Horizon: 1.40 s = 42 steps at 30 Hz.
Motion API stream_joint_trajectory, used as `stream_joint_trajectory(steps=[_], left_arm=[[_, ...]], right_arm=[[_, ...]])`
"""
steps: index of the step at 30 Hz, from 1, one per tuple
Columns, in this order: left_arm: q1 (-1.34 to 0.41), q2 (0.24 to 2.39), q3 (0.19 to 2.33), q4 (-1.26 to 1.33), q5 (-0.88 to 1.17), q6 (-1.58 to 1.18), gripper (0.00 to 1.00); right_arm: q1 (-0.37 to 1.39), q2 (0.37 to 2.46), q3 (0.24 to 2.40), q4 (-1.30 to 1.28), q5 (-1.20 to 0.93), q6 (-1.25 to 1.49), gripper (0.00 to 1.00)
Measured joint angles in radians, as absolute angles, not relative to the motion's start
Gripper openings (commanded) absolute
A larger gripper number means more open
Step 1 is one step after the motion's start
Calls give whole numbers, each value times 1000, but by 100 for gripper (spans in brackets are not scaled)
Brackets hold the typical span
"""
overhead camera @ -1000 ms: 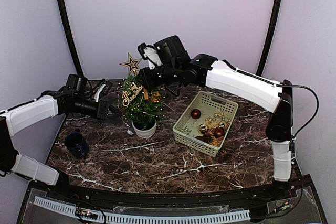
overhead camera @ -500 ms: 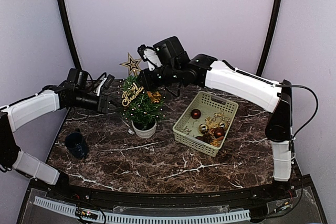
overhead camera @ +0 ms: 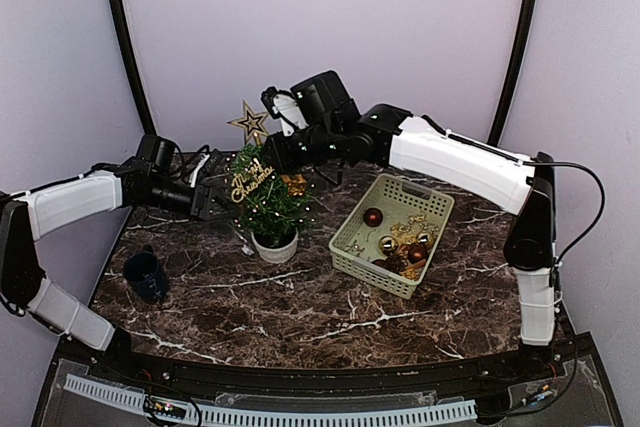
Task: Decorate the small christmas tree
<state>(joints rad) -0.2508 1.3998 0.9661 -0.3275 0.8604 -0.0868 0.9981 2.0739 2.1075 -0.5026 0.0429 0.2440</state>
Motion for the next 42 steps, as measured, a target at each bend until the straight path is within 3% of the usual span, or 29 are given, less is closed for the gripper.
stream_joint_trajectory(steps=[16,32,42], left_arm=[[-251,1479,1000,-308,900,-86,31],[-251,1438,1007,-327,841,-69,63],[-251,1392,1007,-355,791,-58,73]], right_arm=[[998,2083,2108,-503,40,246,25],[998,2084,2105,-494,46,265,28],[998,2083,2098,-486,49,271,28]])
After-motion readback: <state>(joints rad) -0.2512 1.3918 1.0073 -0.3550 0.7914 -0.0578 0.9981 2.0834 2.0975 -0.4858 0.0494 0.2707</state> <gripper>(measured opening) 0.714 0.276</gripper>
